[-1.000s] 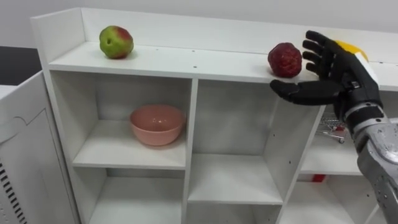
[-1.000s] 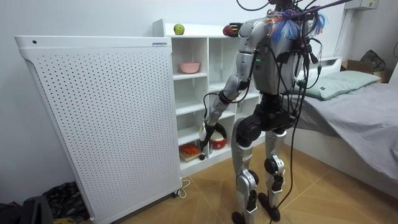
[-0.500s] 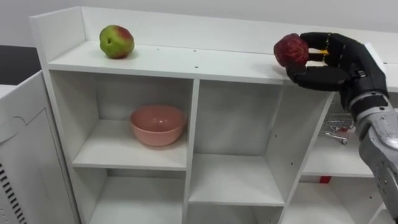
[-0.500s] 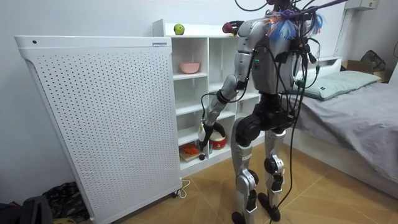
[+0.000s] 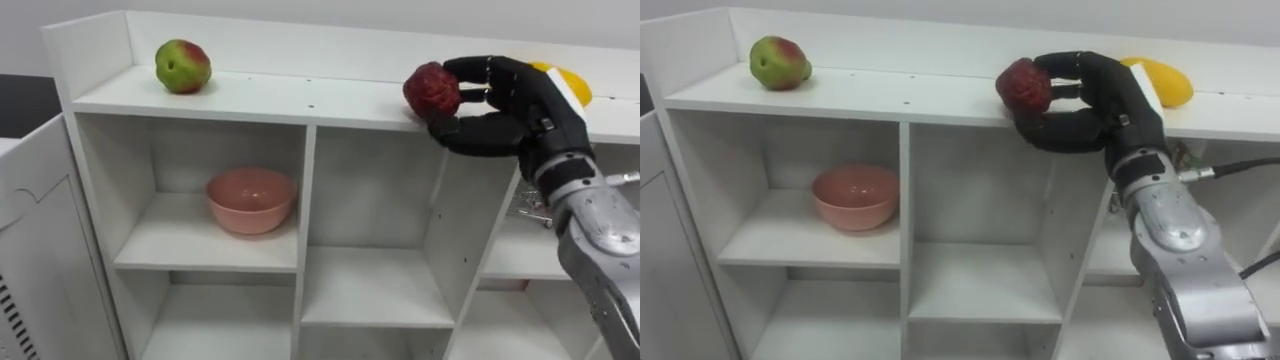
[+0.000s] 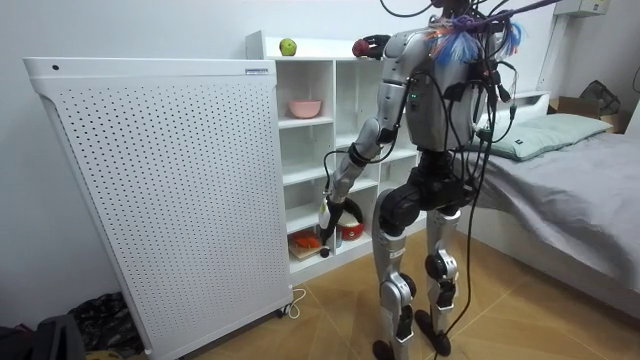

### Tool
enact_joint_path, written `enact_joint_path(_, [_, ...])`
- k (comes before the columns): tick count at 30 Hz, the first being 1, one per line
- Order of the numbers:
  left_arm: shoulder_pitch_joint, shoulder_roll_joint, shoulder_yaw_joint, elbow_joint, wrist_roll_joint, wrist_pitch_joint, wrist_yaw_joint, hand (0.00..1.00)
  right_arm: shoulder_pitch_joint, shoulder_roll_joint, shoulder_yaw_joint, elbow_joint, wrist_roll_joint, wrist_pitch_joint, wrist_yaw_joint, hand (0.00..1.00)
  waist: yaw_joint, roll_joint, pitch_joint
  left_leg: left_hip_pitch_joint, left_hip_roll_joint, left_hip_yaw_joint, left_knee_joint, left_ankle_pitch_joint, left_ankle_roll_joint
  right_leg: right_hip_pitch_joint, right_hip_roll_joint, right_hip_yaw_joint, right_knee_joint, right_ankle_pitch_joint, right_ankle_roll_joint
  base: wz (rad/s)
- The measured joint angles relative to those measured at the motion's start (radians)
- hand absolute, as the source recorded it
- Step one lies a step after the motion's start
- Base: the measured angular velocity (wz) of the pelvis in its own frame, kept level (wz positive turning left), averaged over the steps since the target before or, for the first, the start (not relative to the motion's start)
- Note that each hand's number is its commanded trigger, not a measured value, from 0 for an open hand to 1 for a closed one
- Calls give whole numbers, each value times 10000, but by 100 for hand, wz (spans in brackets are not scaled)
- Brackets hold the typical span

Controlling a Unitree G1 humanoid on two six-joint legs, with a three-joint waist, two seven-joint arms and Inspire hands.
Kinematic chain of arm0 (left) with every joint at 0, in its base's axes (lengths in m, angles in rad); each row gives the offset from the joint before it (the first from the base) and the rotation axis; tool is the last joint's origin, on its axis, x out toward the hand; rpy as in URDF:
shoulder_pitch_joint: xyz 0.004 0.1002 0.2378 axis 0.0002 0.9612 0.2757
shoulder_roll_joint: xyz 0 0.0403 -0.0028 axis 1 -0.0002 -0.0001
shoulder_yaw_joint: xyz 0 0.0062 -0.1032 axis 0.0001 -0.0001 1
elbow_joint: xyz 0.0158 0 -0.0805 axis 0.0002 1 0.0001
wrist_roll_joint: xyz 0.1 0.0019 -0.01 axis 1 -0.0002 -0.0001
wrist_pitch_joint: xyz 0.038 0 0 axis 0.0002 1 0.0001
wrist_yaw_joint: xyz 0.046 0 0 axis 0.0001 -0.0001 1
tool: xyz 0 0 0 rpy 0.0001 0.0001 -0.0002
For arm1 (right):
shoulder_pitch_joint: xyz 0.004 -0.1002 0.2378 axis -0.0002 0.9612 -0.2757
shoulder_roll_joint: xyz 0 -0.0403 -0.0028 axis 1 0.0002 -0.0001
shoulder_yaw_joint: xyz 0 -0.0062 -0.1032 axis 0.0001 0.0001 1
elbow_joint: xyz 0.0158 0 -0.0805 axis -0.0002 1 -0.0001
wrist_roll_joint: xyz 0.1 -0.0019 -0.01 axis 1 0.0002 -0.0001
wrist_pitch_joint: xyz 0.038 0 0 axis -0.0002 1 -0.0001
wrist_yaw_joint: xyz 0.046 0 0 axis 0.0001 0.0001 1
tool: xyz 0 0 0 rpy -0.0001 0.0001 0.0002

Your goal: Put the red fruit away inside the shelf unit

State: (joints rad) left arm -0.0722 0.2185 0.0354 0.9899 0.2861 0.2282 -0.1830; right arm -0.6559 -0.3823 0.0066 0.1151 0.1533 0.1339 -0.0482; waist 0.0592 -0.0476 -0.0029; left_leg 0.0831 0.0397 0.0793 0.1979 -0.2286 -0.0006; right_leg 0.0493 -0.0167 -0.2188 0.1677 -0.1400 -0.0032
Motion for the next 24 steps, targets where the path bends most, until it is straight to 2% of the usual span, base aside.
enact_joint_path(3, [-30, -9, -18, 128, -4, -175, 80, 0, 321, 67, 239, -753, -3, 3, 152, 100, -13, 181, -69, 28, -1, 9, 6, 1, -1, 4, 2, 72, 14, 1, -1, 0])
enact_joint_path(7, [-16, -13, -18, 261, -17, -281, 259, 0, 554, 199, 245, -1622, -263, 7, 138, 100, 9, 247, -58, 131, 11, 130, -26, 2, -3, 25, 24, 217, 37, 2, -3, -9])
enact_joint_path(10, [23, -40, -17, 313, -159, -476, 390, 0, 1203, 385, 367, -2872, -194, -8, 194, 100, 35, 241, -61, 193, 8, 194, -89, 3, -4, 52, 29, 257, 31, 2, -3, -7])
enact_joint_path(12, [28, -61, -16, 313, -111, -619, 526, 0, 1521, 459, 561, -3448, -40, -17, 582, 100, 32, 243, -59, 230, 4, 244, -116, 3, -4, 48, 27, 293, 35, 3, -3, -6])
enact_joint_path(16, [44, -75, -90, 512, -146, -1041, 744, 0, 1865, 676, 755, -3669, 267, -45, 970, 100, 67, 278, -34, 274, 8, 266, -169, 3, -4, 103, 33, 323, 32, 3, -3, -1])
enact_joint_path(19, [104, -92, -127, 682, -163, -1058, 967, 0, 2168, 816, 1036, -3706, 143, -49, 1307, 100, 64, 303, -18, 182, 13, 312, -201, 3, -4, -2, 48, 398, 47, 3, -3, -4])
enact_joint_path(22, [213, -103, -531, 616, -209, -1062, 1106, 0, 2549, 898, 1413, -3707, 228, -50, 1470, 100, 91, 344, -15, 112, 18, 335, -265, 4, -5, -126, 63, 400, 38, 4, -3, -3])
enact_joint_path(24, [221, -108, -917, 620, -236, -1090, 1145, 0, 3099, 1053, 1763, -3618, 398, -89, 1584, 100, 153, 397, 0, 6, 18, 341, -262, 4, -5, -231, 60, 413, 33, 5, -4, 0])
